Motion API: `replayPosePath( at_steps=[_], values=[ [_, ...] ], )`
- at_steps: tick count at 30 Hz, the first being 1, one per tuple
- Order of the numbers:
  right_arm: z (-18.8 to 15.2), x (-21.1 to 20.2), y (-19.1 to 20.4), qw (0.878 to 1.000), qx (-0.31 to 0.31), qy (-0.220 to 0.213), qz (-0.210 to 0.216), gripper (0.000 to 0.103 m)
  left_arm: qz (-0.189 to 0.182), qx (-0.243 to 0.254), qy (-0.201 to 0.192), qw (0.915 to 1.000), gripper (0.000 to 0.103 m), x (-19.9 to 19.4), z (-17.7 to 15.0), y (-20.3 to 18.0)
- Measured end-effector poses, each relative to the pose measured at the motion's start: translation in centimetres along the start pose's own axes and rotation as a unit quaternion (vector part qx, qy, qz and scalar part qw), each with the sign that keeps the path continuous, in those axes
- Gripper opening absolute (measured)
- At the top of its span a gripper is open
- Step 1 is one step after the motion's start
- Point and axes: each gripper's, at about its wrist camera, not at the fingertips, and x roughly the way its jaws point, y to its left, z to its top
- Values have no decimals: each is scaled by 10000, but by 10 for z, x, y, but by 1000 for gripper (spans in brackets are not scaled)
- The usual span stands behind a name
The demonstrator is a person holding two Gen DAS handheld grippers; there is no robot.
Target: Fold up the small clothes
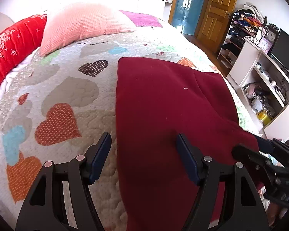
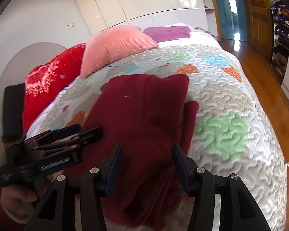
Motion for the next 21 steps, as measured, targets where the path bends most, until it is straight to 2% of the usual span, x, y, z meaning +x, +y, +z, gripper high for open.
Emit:
replayPosePath(
  at_steps=[6, 8, 9, 10, 16, 17, 21],
  values=[
    [-13, -23, 7, 9998, 57, -194, -47, 53, 9, -7, -60, 10000, 71, -19, -11, 4],
    [-13, -28, 2, 9994, 180, -281, -93, 68, -89, -51, -65, 9999, 71, -24, -15, 8],
    [-11, -27, -1, 9992, 232, -296, -119, 80, -189, -130, -66, 9997, 71, -26, -16, 12],
    [-11, -25, -6, 9990, 302, -306, -129, 83, -315, -263, -31, 9992, 71, -26, -18, 18],
    [-6, 26, -32, 9945, 960, 217, 368, 83, -905, -854, 399, 9914, 71, -7, -27, 41],
    [-6, 34, -35, 9919, 1098, 204, 609, 83, -1017, -933, 405, 9896, 72, -4, -28, 43],
    [-6, 48, -39, 9877, 1297, 124, 870, 84, -1473, -1142, 538, 9810, 77, 8, -32, 41]
  ],
)
